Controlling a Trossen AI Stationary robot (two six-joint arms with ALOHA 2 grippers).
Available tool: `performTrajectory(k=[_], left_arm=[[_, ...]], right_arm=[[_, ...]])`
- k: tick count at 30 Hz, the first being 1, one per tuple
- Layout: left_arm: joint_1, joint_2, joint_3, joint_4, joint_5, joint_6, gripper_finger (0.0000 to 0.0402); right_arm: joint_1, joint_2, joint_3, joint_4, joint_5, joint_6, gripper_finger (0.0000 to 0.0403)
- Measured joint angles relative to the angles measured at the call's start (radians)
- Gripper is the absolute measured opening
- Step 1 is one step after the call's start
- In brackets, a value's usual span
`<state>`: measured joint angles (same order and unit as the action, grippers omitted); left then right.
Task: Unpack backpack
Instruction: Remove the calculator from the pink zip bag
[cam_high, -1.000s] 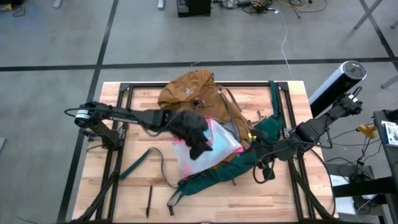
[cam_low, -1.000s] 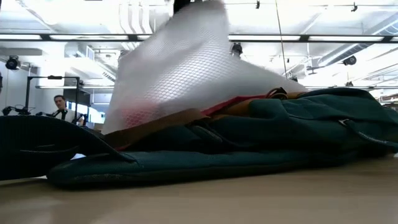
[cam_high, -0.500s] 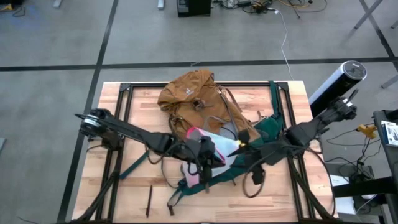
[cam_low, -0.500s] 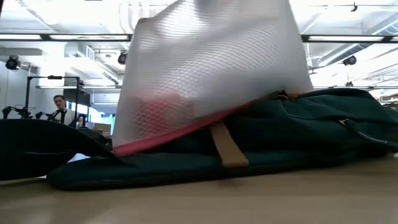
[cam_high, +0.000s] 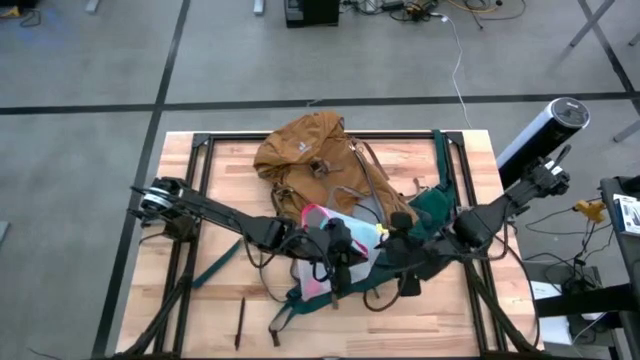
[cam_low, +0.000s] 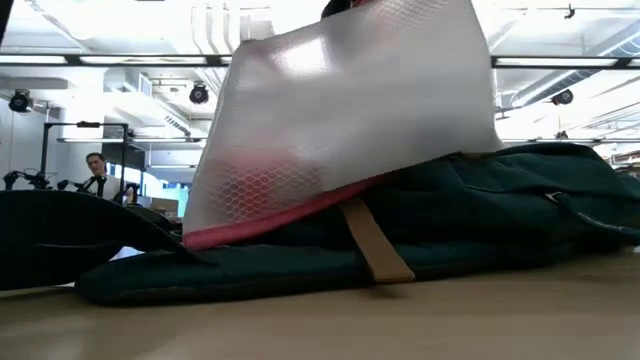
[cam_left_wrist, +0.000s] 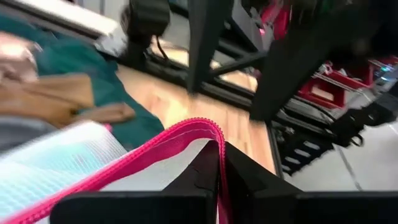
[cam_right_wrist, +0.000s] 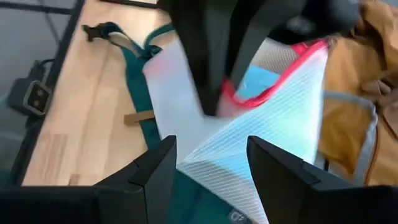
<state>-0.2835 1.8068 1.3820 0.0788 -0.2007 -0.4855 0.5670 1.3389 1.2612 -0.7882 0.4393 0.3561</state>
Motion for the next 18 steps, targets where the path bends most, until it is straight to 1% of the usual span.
performTrajectory(k=[3,7,10,12,14,15,18], left_arm=[[0.001,-0.001,0.018,-0.002,-0.009,0.034,0.0],[0.002,-0.001,0.046,-0.006,0.017,0.078,0.0],[0.002,-0.001,0.071,-0.023,0.058,0.11,0.0],[0.002,-0.001,0.088,-0.047,0.087,0.127,0.0],[0.002,-0.001,0.1,-0.076,0.108,0.136,0.0],[0.002,-0.002,0.108,-0.102,0.112,0.138,0.0],[0.003,-0.013,0.14,-0.229,0.111,0.144,0.0]], right_arm=[[0.018,0.016,-0.042,0.085,0.049,0.054,0.0194],[0.02,0.045,-0.089,0.209,0.132,0.098,0.021],[0.016,0.07,-0.098,0.234,0.206,0.116,0.0219],[0.015,0.086,-0.098,0.236,0.226,0.112,0.0213],[0.016,0.097,-0.099,0.236,0.225,0.089,0.018],[0.016,0.1,-0.099,0.235,0.225,0.08,0.0152],[0.015,0.103,-0.099,0.225,0.215,0.044,0.0038]])
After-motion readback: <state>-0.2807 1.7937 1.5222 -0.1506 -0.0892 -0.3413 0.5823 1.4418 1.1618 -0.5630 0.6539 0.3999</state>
